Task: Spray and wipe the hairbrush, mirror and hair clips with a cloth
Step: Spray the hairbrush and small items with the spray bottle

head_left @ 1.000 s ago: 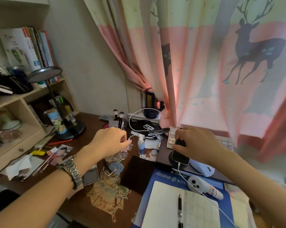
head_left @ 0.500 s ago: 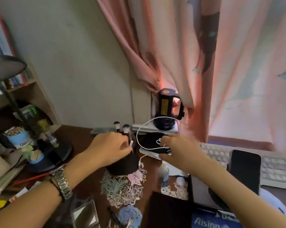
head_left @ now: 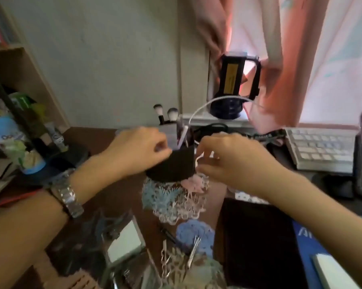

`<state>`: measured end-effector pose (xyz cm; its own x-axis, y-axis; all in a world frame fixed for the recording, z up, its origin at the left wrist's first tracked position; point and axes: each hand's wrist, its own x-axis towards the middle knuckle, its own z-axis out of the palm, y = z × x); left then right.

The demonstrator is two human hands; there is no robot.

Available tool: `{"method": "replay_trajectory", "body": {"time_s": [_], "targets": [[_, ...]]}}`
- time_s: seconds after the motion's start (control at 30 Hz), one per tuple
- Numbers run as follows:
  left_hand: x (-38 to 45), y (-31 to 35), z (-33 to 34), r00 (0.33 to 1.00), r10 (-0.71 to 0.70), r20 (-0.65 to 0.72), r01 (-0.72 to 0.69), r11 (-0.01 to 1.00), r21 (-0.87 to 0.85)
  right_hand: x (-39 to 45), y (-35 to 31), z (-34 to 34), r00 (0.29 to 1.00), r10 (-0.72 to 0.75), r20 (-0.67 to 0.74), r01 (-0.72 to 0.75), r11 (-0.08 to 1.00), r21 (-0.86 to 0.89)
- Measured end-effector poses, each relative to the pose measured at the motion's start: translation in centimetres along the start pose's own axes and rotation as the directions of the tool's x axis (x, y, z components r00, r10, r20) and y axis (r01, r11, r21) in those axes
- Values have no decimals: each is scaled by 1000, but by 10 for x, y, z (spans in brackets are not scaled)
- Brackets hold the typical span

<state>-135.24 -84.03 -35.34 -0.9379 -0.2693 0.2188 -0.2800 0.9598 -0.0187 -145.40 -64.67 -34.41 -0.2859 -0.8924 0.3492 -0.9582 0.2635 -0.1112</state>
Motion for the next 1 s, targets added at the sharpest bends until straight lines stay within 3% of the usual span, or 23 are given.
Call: {"method": "replay_trajectory", "body": {"time_s": [0.2,0.53,0.77,1.0], "targets": [[-53,1,-22,988,-8,-155,2,999,-36,-55,-37,13,994,104,-34,-105,993,-45],[-143,26,-23,990,-58,-128,54,998,-33,-113,-62,8,962,266,-68,-267,964,-11],[-136,45,-9,991,-65,-119,43,982,-182,-106,-29,21,876,425,-229,-392,903,176],[-112,45,21,993,-101,-58,79,952,-297,-94,18,36,812,516,-274,-473,856,211]]}}
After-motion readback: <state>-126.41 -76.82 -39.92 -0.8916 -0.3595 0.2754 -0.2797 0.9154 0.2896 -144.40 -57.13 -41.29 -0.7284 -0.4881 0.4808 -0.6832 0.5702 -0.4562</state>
